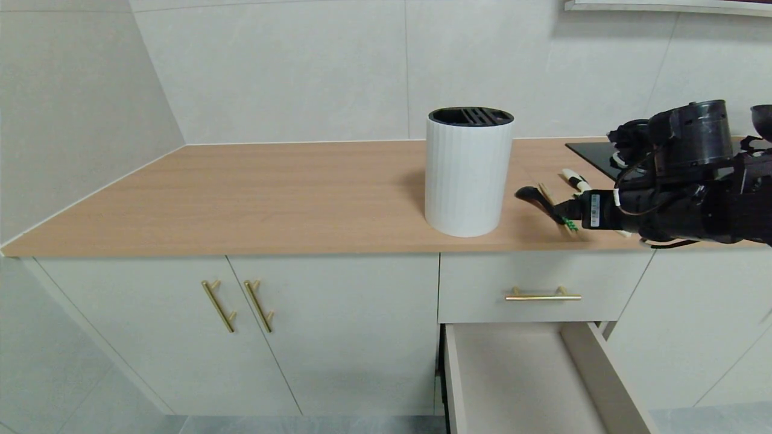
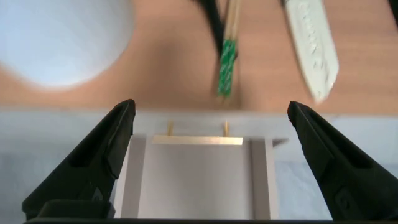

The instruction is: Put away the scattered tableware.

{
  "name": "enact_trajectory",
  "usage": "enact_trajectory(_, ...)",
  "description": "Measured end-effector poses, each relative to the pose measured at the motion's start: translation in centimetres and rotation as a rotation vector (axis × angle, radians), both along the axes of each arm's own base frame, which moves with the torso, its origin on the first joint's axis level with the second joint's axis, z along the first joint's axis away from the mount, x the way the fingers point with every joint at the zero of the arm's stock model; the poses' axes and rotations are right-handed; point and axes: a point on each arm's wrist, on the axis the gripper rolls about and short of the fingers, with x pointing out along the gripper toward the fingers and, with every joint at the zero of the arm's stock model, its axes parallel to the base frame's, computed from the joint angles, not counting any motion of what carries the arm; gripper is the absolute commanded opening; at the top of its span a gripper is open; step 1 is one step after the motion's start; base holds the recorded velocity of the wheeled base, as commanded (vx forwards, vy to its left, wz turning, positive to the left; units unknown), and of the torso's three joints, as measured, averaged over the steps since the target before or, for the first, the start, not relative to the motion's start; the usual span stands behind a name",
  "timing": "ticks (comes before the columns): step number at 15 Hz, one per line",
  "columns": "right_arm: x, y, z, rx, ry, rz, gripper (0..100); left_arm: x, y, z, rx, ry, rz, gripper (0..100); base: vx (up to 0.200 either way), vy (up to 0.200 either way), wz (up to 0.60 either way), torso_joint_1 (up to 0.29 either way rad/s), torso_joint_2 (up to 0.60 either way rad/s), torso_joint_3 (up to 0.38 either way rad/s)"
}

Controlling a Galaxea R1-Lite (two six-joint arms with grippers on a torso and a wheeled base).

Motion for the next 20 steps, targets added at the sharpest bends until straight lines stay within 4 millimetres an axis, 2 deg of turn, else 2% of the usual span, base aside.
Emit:
enact_trajectory(7,3.8,0.1,-3.4,0.008,-0.003,-0.039,100,0.0,0.0,0.0,0.000,0.000,0.000,100,0.000,0.000,0.00,0.000,0.00,0.000)
enact_trajectory(15,5.4,0.0,-5.3,0.001,0.007,-0.060,100,0.0,0.0,0.0,0.000,0.000,0.000,100,0.000,0.000,0.00,0.000,0.00,0.000)
enact_trajectory(16,5.5,0.1,-5.5,0.000,0.010,-0.060,0,0.0,0.0,0.0,0.000,0.000,0.001,100,0.000,0.000,0.00,0.000,0.00,0.000)
enact_trajectory(20,5.6,0.1,-5.7,-0.004,0.017,-0.059,0,0.0,0.0,0.0,0.000,0.000,0.000,100,0.000,0.000,0.00,0.000,0.00,0.000)
